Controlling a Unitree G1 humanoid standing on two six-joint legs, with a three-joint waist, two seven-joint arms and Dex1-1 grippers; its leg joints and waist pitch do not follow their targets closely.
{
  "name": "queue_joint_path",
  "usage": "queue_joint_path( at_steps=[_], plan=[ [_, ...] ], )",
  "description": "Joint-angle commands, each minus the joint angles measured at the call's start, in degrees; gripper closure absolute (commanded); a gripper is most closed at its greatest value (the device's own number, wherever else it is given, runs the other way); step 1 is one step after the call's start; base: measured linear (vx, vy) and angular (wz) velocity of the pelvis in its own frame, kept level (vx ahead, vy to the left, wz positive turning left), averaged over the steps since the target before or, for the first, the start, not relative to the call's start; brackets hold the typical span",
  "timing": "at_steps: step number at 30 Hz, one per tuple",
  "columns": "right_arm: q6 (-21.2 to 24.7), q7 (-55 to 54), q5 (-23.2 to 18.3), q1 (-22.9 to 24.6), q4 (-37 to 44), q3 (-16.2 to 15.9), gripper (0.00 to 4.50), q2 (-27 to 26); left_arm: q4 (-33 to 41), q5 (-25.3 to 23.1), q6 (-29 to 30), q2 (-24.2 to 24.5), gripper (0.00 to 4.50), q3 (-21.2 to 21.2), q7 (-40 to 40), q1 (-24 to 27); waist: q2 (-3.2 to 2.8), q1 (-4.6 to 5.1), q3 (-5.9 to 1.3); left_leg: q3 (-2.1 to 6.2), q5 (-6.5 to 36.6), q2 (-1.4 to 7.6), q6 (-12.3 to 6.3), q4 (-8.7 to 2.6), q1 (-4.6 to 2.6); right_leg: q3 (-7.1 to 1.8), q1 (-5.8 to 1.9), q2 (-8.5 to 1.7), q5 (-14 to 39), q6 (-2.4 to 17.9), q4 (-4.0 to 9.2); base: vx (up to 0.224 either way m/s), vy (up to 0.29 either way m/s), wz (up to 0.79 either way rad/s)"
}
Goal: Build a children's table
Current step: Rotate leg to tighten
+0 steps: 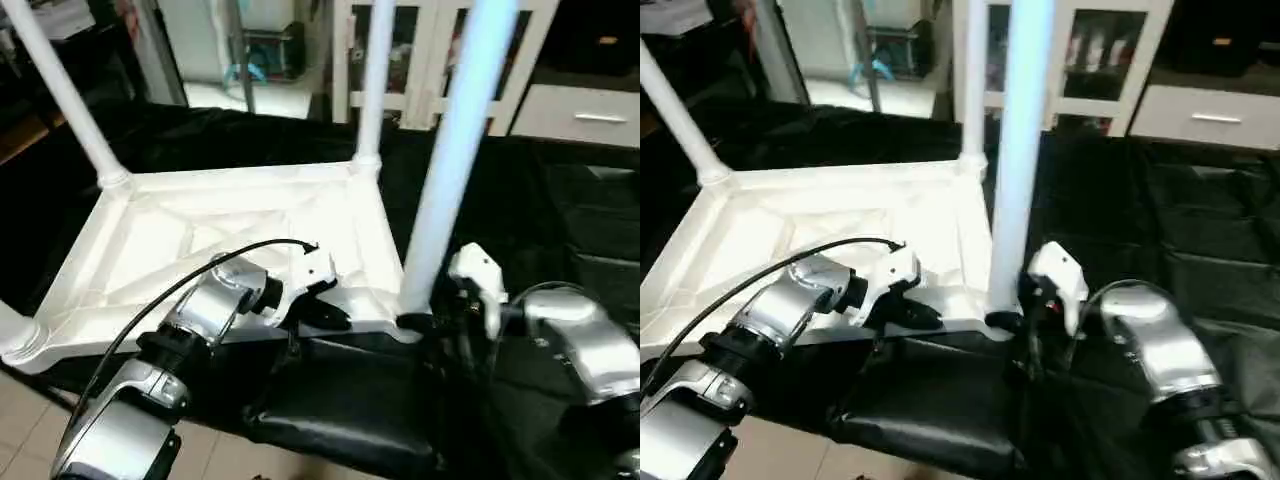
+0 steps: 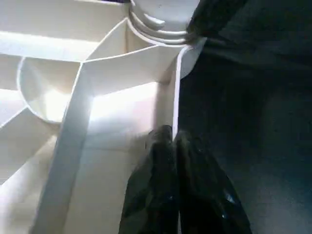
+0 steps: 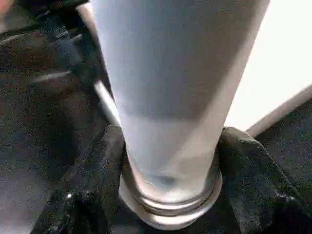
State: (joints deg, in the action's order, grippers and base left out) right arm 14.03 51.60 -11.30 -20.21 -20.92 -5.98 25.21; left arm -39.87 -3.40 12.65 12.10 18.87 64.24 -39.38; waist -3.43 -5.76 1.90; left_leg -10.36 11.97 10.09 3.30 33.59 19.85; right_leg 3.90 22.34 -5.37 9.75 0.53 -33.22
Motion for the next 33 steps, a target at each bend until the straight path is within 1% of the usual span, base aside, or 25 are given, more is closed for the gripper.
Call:
queue_joint_path(
  at_steps=[1,2,4,5,6,8,9,10,11,13,14,15,17,19,20,21,23,24,25,27,28,29,31,32,33],
  plan=[
    [3.3,-8.2,1.0,0.8,-2.7,0.9,1.94,-2.9,-3.2,-0.8,1.4,-2.2,4.50,0.4,-4.2,-0.1,1.03,0.32,-2.24,1.33,17.2,2.62,-1.32,-4.85,-0.44,-1.86,-1.86,-3.70,27.4,9.3,5.19,0.000,0.000,0.00],
    [3.8,-11.4,0.9,1.1,-2.4,1.8,1.94,-4.7,-4.5,-1.0,0.7,-3.0,4.50,0.1,-6.1,-0.7,1.14,0.76,-2.23,1.60,17.7,2.69,-0.87,-5.15,-0.23,-1.82,-2.00,-3.60,27.8,8.1,5.24,0.000,0.000,0.00],
    [4.8,-17.6,1.2,1.1,-2.5,3.3,1.94,-7.7,-6.6,-1.4,0.0,-4.4,4.50,-0.4,-9.2,-1.7,1.14,1.40,-2.11,1.61,19.5,2.52,-0.68,-5.21,-0.33,-1.85,-1.62,-3.56,29.5,7.0,5.66,0.000,0.000,0.00],
    [5.7,-24.4,1.8,0.9,-2.9,5.1,1.94,-10.7,-8.3,-1.5,-1.2,-5.7,4.50,-0.9,-12.2,-2.7,1.21,1.56,-2.06,1.58,19.8,2.44,-0.59,-5.21,-0.34,-1.89,-1.48,-3.55,30.1,6.6,5.83,0.000,0.000,0.00],
    [5.7,-24.4,1.8,0.9,-2.9,5.1,1.94,-10.7,-8.3,-1.5,-1.2,-5.7,4.50,-0.9,-12.2,-2.7,1.13,1.65,-2.16,1.63,20.1,2.36,-0.19,-5.20,-0.56,-1.89,-1.30,-3.56,30.5,6.3,5.96,0.000,0.000,0.00],
    [7.3,-33.9,2.6,0.1,-3.7,7.7,1.94,-14.9,-10.5,-1.7,-2.6,-7.5,4.50,-1.5,-15.7,-4.2,1.23,2.02,-2.11,1.74,20.5,2.34,0.15,-5.36,-0.47,-1.88,-1.15,-3.48,30.4,5.9,6.04,0.000,0.000,0.00],
    [7.6,-40.2,3.3,-0.5,-4.7,9.5,1.94,-17.6,-12.3,-2.1,-3.7,-8.7,4.50,-1.8,-17.8,-5.3,1.20,2.29,-2.23,1.78,20.7,2.27,0.57,-5.35,-0.52,-1.94,-1.06,-3.48,29.7,5.9,6.03,0.000,0.000,0.00],
    [7.6,-40.2,3.3,-0.5,-4.7,9.5,1.94,-17.6,-12.3,-2.1,-3.7,-8.7,4.50,-1.8,-17.8,-5.3,1.20,2.29,-2.23,1.78,20.7,2.27,0.57,-5.35,-0.52,-1.94,-1.06,-3.48,29.7,5.9,6.03,0.000,0.000,0.00],
    [7.5,-47.9,4.5,-1.4,-6.4,11.1,1.94,-20.4,-14.3,-2.8,-5.0,-10.1,4.50,-2.2,-20.2,-6.5,1.08,2.57,-2.30,1.84,20.6,2.21,0.85,-5.42,-0.40,-1.99,-1.12,-3.43,28.1,5.9,5.95,0.000,0.000,0.00],
    [6.1,-54.2,6.8,-2.1,-7.9,11.1,1.94,-22.2,-15.9,-3.2,-5.9,-11.2,4.50,-2.3,-22.1,-7.4,0.96,2.75,-2.35,1.85,20.3,2.23,1.38,-5.55,-0.25,-2.03,-1.15,-3.34,25.7,6.4,5.70,0.000,0.000,0.00],
    [5.1,-56.6,8.0,-2.3,-8.1,10.9,1.94,-22.8,-16.4,-3.3,-6.2,-11.6,4.50,-2.3,-22.6,-7.7,0.71,2.69,-2.45,1.77,20.2,2.23,1.67,-5.48,-0.40,-2.11,-1.00,-3.36,24.0,6.7,5.64,0.000,0.000,0.00],
    [4.5,-57.8,8.8,-2.5,-8.1,10.7,1.94,-23.2,-16.7,-3.3,-6.3,-11.9,4.50,-2.3,-22.7,-7.8,0.77,2.70,-2.51,1.69,20.1,2.21,1.74,-5.48,-0.37,-2.17,-1.08,-3.26,21.8,7.4,5.43,0.000,0.000,0.00],
    [3.9,-59.4,9.5,-2.8,-7.7,10.6,1.94,-23.9,-17.2,-3.3,-6.6,-12.1,4.50,-2.2,-22.7,-8.1,0.71,2.50,-2.60,1.57,19.1,2.29,1.29,-5.45,-0.25,-2.30,-1.35,-3.25,17.8,8.4,5.04,0.000,0.000,0.00],
    [2.7,-61.6,10.4,-3.1,-7.0,10.8,1.94,-24.9,-18.5,-3.3,-7.5,-12.2,4.50,-2.2,-22.8,-8.6,0.79,2.32,-2.78,1.35,16.2,2.24,0.50,-5.25,-0.04,-2.41,-1.63,-3.25,12.6,9.9,4.42,0.000,0.000,0.00],
    [2.5,-61.8,10.5,-3.2,-7.0,10.7,1.94,-25.1,-18.7,-3.4,-7.7,-12.2,4.50,-2.3,-22.8,-8.7,0.79,2.32,-2.78,1.35,16.2,2.24,0.50,-5.25,-0.04,-2.41,-1.63,-3.25,12.6,9.9,4.42,0.000,0.000,0.00],
    [2.2,-62.0,10.6,-3.3,-7.0,10.7,1.94,-25.2,-19.2,-3.4,-8.0,-12.3,4.50,-2.3,-22.9,-8.9,0.74,2.22,-2.97,1.33,14.2,2.25,-0.04,-5.09,0.00,-2.43,-1.97,-3.28,9.6,10.7,3.99,0.000,0.000,0.00],
    [1.3,-62.4,10.0,-3.6,-7.5,10.9,1.94,-25.7,-20.3,-3.7,-8.7,-12.3,4.50,-2.7,-23.1,-9.4,0.63,2.13,-3.06,1.23,11.9,2.23,-0.72,-4.92,0.09,-2.39,-2.16,-3.28,6.0,11.6,3.66,0.000,0.000,0.00],
    [1.4,-62.1,10.2,-3.6,-7.2,10.5,1.94,-25.6,-20.5,-4.0,-9.3,-12.1,4.50,-2.5,-23.0,-9.4,0.59,2.08,-3.01,1.21,11.7,2.22,-0.94,-4.91,0.10,-2.38,-2.22,-3.29,5.5,11.8,3.61,0.000,0.000,0.00],
    [1.3,-61.5,10.4,-3.5,-6.7,10.1,1.59,-25.3,-20.6,-4.2,-9.7,-11.9,4.50,-2.4,-22.9,-9.4,0.71,2.04,-2.94,1.17,11.6,2.24,-1.38,-4.92,0.18,-2.37,-2.40,-3.34,5.6,12.0,3.64,0.000,0.000,0.00],
    [0.0,-59.9,10.4,-2.4,-4.0,9.5,1.59,-24.5,-20.8,-4.3,-10.1,-11.7,4.50,-2.3,-22.6,-9.2,0.65,1.90,-2.76,1.12,13.0,2.36,-1.58,-5.03,0.06,-2.41,-2.44,-3.51,9.1,11.6,4.02,0.000,0.000,0.00],
    [-0.9,-59.3,10.3,-1.8,-2.9,9.4,1.59,-24.2,-21.1,-4.4,-10.3,-11.6,4.50,-2.3,-22.5,-9.3,0.34,1.86,-2.79,1.17,13.2,2.41,-1.46,-5.06,0.01,-2.44,-2.41,-3.53,9.6,11.5,4.01,0.000,0.000,0.00],
    [-0.7,-58.4,10.1,-0.6,0.6,9.3,1.59,-23.4,-21.4,-4.5,-10.7,-11.6,4.50,-2.2,-22.1,-9.3,0.42,1.83,-2.68,1.12,13.4,2.44,-1.48,-5.09,-0.03,-2.47,-2.37,-3.37,10.3,10.9,4.23,0.000,0.000,0.00],
    [0.6,-57.2,10.5,0.7,5.1,8.9,1.59,-21.9,-21.9,-4.6,-11.4,-11.6,4.50,-2.2,-22.1,-9.5,0.19,1.39,-2.77,1.15,12.8,2.53,-1.54,-5.04,-0.10,-2.57,-2.43,-3.40,9.8,10.6,4.02,0.000,0.000,0.00],
    [1.6,-55.0,9.6,1.7,7.5,8.7,1.59,-20.9,-22.4,-4.7,-12.2,-11.7,4.50,-2.1,-21.9,-9.8,-0.16,1.14,-2.81,1.13,12.0,2.51,-1.73,-4.92,-0.14,-2.56,-2.38,-3.40,9.0,10.8,3.91,0.000,0.000,0.00],
    [4.8,-47.0,5.3,4.3,12.3,8.0,1.59,-18.3,-23.4,-5.2,-13.7,-11.9,4.50,-1.8,-22.0,-10.2,-0.63,0.85,-2.81,1.06,11.9,2.54,-2.28,-4.72,-0.32,-2.59,-2.42,-3.27,8.1,10.4,4.01,0.000,0.000,0.00]
  ],
)
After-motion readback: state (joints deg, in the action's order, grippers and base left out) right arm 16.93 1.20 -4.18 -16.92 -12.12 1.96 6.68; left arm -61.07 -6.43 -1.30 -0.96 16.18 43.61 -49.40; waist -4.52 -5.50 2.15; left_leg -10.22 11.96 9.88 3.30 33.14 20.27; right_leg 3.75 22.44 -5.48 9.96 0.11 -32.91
